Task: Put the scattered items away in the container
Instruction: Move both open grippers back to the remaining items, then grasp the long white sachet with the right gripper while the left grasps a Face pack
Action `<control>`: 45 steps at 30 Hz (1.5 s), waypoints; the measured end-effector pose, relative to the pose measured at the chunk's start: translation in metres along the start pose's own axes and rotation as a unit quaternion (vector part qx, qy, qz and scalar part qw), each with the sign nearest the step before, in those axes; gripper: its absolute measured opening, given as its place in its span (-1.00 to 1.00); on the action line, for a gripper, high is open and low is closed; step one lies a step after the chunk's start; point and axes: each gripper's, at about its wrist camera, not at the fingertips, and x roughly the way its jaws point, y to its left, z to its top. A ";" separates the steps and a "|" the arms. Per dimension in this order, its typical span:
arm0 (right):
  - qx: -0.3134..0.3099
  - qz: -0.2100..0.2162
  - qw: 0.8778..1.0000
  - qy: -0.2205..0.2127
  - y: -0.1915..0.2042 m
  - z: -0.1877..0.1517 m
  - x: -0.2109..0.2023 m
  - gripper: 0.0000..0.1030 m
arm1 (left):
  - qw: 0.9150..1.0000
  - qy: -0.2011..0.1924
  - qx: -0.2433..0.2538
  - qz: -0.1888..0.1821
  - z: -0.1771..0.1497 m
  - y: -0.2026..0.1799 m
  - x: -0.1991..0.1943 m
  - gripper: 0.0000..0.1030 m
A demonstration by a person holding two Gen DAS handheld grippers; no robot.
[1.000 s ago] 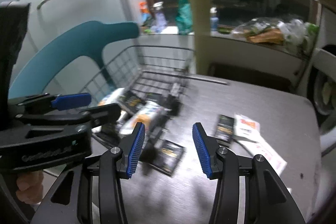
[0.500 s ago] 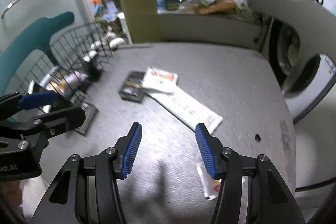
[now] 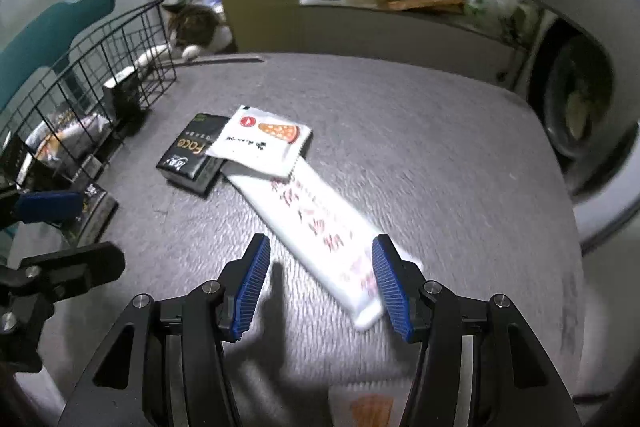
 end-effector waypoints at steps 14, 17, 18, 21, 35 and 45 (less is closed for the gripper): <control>-0.070 0.017 0.997 0.008 0.006 0.025 0.044 0.37 | 1.000 0.016 -0.006 -0.018 0.004 0.006 0.015 0.51; -0.069 0.012 0.997 0.013 0.010 0.023 0.040 0.12 | 1.000 0.015 -0.007 -0.016 0.005 0.009 0.014 0.51; -0.067 0.007 0.998 0.014 0.011 0.021 0.039 0.02 | 1.000 0.014 -0.008 -0.016 0.005 0.009 0.013 0.51; -0.047 -0.002 0.999 0.016 0.014 0.014 0.032 -0.14 | 1.000 0.009 -0.011 -0.015 0.008 0.011 0.011 0.51; 0.027 0.008 0.999 0.033 0.011 -0.022 -0.001 -0.18 | 1.000 -0.002 -0.001 0.029 0.055 0.007 0.044 0.51; 0.041 0.015 0.999 0.030 0.012 -0.023 -0.005 -0.18 | 0.999 0.019 0.014 0.038 0.065 0.007 0.070 0.01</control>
